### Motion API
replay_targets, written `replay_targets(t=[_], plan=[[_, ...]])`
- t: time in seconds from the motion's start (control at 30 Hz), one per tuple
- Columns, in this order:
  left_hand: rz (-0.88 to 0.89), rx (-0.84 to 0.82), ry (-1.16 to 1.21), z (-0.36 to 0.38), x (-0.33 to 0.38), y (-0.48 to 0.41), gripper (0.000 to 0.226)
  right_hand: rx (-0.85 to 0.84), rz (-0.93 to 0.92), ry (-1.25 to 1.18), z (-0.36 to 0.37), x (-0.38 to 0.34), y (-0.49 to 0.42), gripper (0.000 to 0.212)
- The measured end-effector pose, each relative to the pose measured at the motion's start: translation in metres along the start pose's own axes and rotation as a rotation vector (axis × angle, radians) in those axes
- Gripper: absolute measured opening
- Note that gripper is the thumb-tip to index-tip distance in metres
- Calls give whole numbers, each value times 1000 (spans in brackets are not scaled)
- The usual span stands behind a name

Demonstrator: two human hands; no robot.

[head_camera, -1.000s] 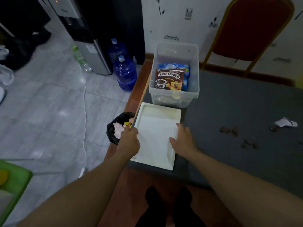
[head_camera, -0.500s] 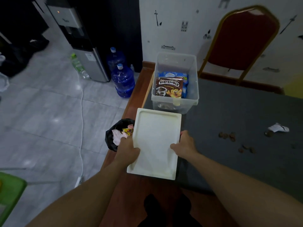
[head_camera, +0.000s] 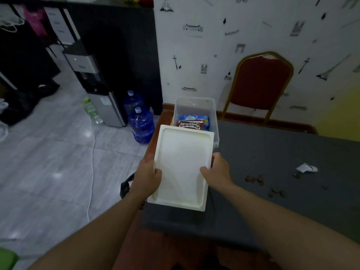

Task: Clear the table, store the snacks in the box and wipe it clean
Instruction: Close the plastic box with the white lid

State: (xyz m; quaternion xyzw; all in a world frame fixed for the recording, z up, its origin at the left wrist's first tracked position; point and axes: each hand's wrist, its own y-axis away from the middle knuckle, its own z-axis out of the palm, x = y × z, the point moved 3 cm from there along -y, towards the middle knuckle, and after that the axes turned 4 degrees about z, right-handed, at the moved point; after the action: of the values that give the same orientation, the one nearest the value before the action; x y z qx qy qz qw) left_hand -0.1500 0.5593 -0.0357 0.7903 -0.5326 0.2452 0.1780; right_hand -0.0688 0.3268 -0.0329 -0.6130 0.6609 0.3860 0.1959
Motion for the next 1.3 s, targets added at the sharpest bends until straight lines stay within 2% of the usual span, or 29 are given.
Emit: replay_targets(t=[0.3,0.6,0.8,1.03,1.3], plan=[[46,75,-17,-11,48,-68,15,137,-92,71,-39,-34,-63,2],[-63,39,-40,4,75,-140,14,117,-34,151,-52,-47,-145,13],[-97,30,-59,21,79,-173,15,131,4,209,-51,-50,-191,33],[-151,45,-51,28,81,-197,14,115,7,234,-46,-61,-221,11],[-71,20,-63,31,85,-204,19,142,35,242,-43,-63,-226,9]])
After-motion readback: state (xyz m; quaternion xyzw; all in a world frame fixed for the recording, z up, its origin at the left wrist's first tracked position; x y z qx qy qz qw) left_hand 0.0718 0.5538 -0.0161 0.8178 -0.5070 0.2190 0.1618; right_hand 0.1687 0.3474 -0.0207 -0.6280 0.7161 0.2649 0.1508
